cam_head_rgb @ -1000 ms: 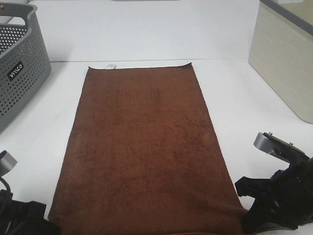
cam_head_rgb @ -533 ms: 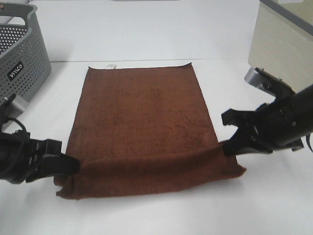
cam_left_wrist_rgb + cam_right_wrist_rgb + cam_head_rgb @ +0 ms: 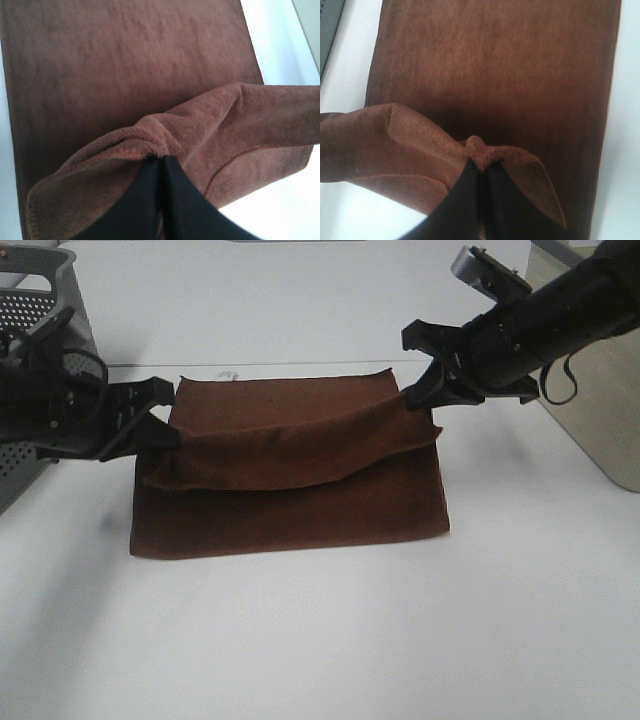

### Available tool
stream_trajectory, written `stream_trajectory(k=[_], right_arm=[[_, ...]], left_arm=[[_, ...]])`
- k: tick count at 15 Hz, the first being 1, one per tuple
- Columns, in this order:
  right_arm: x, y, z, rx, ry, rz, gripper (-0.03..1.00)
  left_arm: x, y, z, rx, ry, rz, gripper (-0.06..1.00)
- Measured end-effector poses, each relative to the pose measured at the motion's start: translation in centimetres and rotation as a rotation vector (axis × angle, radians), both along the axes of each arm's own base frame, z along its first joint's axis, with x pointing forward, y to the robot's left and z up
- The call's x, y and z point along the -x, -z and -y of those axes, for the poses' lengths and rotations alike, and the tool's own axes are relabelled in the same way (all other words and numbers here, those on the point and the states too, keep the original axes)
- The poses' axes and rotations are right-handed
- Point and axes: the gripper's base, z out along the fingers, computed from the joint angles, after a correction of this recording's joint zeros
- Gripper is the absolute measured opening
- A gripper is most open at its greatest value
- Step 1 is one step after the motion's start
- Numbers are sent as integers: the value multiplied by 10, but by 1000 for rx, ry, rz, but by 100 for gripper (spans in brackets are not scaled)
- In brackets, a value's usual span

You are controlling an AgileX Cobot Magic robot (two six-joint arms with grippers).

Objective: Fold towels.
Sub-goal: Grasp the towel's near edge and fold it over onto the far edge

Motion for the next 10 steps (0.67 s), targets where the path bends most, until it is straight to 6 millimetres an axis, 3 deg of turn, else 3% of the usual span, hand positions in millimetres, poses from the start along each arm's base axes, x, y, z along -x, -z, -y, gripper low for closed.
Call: stream_trajectory(k=[1, 2, 3, 4, 7, 10], right_arm=[[-26, 2, -4, 11, 2, 24, 0], [-41, 4, -6, 28, 4, 38, 0], [-50, 5, -6, 37, 5, 46, 0], [-74, 10, -9, 65, 5, 74, 0], [-115, 15, -13, 115, -6, 134, 0], [-148, 34, -15, 174, -8, 185, 0]], left_arm=[[-17, -1, 2, -14, -12, 15, 0], [-43, -1, 3, -24, -19, 37, 0], [-52, -1, 2, -27, -23, 44, 0], [-79, 3, -2, -32, -46, 58, 0], [-125, 15, -3, -25, -74, 100, 0], [-165, 28, 0, -44, -89, 164, 0]])
